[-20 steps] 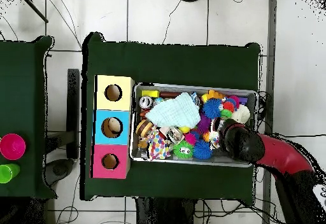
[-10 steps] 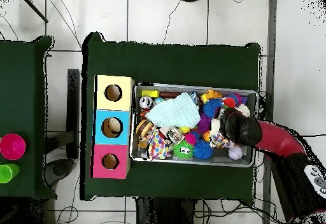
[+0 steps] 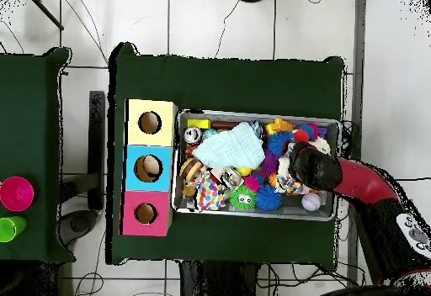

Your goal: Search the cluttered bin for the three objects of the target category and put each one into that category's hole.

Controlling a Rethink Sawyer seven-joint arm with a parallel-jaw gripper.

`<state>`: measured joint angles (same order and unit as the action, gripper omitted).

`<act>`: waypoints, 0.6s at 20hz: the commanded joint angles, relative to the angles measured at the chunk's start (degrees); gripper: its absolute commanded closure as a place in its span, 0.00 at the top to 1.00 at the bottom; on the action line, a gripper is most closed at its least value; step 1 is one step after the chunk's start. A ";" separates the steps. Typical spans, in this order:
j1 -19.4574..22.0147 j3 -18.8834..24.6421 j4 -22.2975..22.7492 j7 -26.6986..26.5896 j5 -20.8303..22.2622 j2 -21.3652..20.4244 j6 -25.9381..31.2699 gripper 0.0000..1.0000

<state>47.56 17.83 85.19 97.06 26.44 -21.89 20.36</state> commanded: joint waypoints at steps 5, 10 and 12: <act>-3.61 -2.34 4.48 7.45 0.63 9.62 -4.02 0.00; -6.11 -3.37 8.94 11.58 -2.38 7.59 -4.48 0.00; -7.08 -3.89 10.04 12.84 -3.49 7.26 -5.33 0.00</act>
<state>44.23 14.36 85.81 97.06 24.83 -22.42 18.99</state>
